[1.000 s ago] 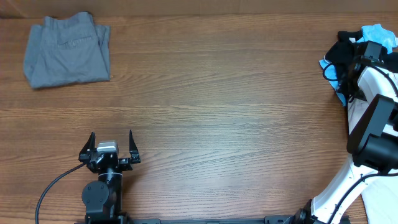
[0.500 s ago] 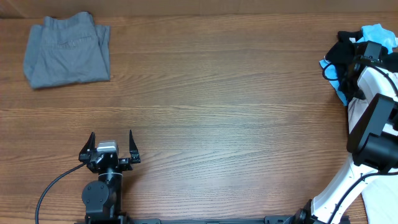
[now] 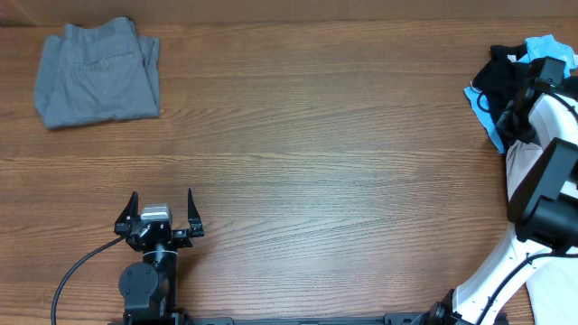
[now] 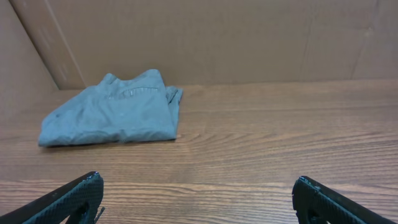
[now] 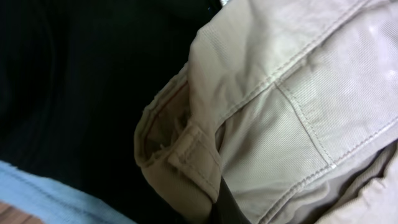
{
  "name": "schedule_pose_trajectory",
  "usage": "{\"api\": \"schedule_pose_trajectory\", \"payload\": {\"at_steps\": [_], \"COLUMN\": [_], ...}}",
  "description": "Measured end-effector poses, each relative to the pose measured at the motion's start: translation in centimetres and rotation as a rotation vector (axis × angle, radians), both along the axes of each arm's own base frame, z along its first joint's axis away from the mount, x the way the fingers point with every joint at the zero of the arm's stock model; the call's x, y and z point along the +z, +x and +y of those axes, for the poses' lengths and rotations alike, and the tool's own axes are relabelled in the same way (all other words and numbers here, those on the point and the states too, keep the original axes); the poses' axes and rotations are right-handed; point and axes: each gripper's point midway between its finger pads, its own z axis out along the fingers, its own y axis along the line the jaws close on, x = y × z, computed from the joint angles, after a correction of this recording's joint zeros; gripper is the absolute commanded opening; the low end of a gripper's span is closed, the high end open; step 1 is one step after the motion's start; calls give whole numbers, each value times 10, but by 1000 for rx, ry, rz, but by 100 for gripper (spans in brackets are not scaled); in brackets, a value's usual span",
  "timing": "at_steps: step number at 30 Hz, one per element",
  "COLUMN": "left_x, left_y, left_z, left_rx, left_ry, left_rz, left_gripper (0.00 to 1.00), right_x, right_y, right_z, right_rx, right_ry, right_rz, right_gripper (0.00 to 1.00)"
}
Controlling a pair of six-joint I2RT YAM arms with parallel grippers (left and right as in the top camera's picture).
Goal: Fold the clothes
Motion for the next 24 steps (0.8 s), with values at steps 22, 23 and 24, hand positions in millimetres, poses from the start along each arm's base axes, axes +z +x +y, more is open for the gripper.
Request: {"api": "schedule_pose_trajectory", "payload": {"at_steps": [22, 23, 24], "left_x": [0, 0, 0], "left_y": [0, 0, 0], "left_z": [0, 0, 0], "left_rx": [0, 0, 0], "left_ry": [0, 0, 0], "left_rz": [0, 0, 0], "left_gripper": [100, 100, 100], "right_x": [52, 52, 52], "right_y": [36, 40, 44], "right_z": [60, 70, 79], "right_rx": [147, 169, 188], "right_ry": [169, 170, 171], "right_rz": [-200, -199, -198], "right_gripper": [4, 4, 4]}}
